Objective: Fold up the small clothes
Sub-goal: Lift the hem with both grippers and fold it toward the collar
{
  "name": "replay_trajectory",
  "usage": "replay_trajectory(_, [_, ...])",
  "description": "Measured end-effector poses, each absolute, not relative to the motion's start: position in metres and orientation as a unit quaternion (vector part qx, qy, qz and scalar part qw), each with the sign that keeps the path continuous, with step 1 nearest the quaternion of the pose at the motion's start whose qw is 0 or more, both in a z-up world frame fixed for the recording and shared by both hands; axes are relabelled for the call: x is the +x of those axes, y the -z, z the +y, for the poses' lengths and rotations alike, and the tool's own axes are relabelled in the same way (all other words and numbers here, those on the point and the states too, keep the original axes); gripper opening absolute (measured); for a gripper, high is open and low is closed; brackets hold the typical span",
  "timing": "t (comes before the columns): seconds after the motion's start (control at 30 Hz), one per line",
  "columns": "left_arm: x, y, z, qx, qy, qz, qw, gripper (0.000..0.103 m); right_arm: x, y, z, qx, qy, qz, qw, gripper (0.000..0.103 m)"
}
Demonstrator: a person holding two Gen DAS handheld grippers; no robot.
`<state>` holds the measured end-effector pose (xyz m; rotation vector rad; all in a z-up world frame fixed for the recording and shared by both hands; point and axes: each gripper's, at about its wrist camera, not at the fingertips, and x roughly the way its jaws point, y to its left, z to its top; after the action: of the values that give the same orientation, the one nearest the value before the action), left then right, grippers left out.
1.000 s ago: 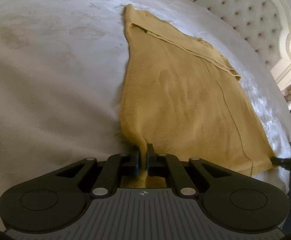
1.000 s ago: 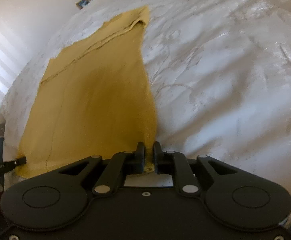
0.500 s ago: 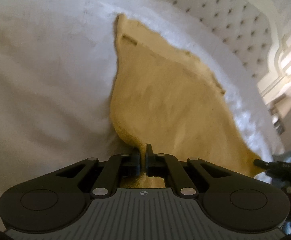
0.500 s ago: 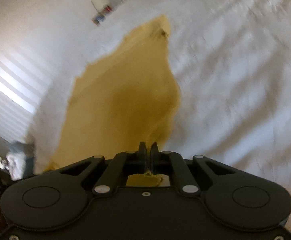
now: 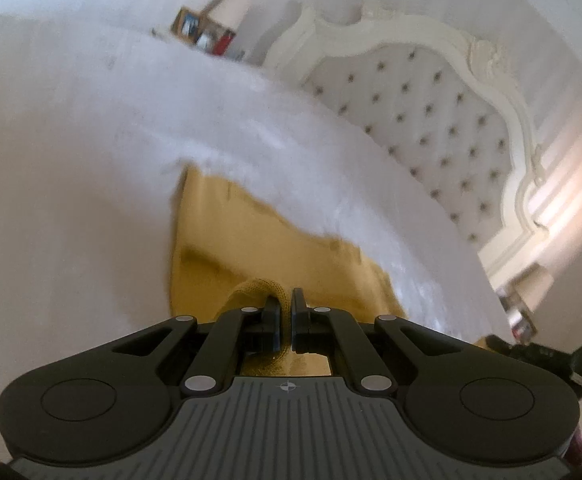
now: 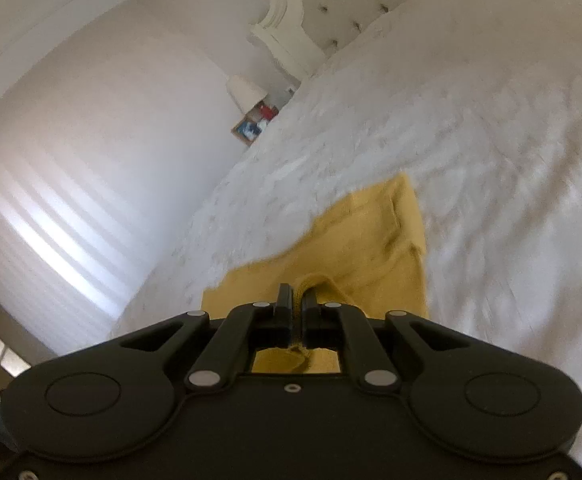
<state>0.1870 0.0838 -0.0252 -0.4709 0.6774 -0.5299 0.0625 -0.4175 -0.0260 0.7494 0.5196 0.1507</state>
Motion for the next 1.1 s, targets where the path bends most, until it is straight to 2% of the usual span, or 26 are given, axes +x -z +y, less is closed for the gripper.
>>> replay_trajectory(0.23, [0.263, 0.027, 0.058, -0.236, 0.228, 0.315, 0.891, 0.004, 0.151, 0.044, -0.434, 0.36, -0.033, 0.248, 0.899, 0.012])
replay_trajectory(0.57, [0.342, 0.079, 0.043, -0.242, 0.172, 0.358, 0.885, 0.004, 0.242, 0.091, -0.438, 0.345, 0.014, 0.291, 0.892, 0.012])
replay_trajectory(0.7, [0.36, 0.093, 0.048, -0.243, 0.155, 0.367, 0.884, 0.009, 0.256, 0.109, -0.438, 0.332, 0.032, 0.313, 0.889, 0.02])
replay_trajectory(0.73, [0.363, 0.095, 0.047, -0.236, 0.15, 0.373, 0.885, 0.019, 0.255, 0.111, -0.44, 0.331, 0.039, 0.313, 0.889, 0.026])
replay_trajectory(0.77, [0.362, 0.094, 0.047, -0.227, 0.144, 0.373, 0.888, 0.029, 0.252, 0.111, -0.441, 0.33, 0.046, 0.307, 0.891, 0.047])
replay_trajectory(0.8, [0.362, 0.091, 0.047, -0.222, 0.144, 0.365, 0.893, 0.048, 0.249, 0.109, -0.441, 0.326, 0.052, 0.298, 0.896, 0.07])
replay_trajectory(0.83, [0.358, 0.086, 0.046, -0.213, 0.143, 0.351, 0.9, 0.073, 0.244, 0.106, -0.441, 0.316, 0.056, 0.287, 0.903, 0.083])
replay_trajectory(0.87, [0.357, 0.08, 0.044, -0.199, 0.137, 0.341, 0.908, 0.085, 0.238, 0.101, -0.439, 0.302, 0.056, 0.278, 0.91, 0.091])
replay_trajectory(0.9, [0.352, 0.073, 0.042, -0.182, 0.135, 0.329, 0.917, 0.095, 0.234, 0.096, -0.437, 0.286, 0.053, 0.271, 0.917, 0.09])
replay_trajectory(1.1, [0.3, 0.041, 0.019, -0.058, 0.157, 0.285, 0.944, 0.095, 0.205, 0.066, -0.397, 0.174, 0.026, 0.26, 0.949, 0.102])
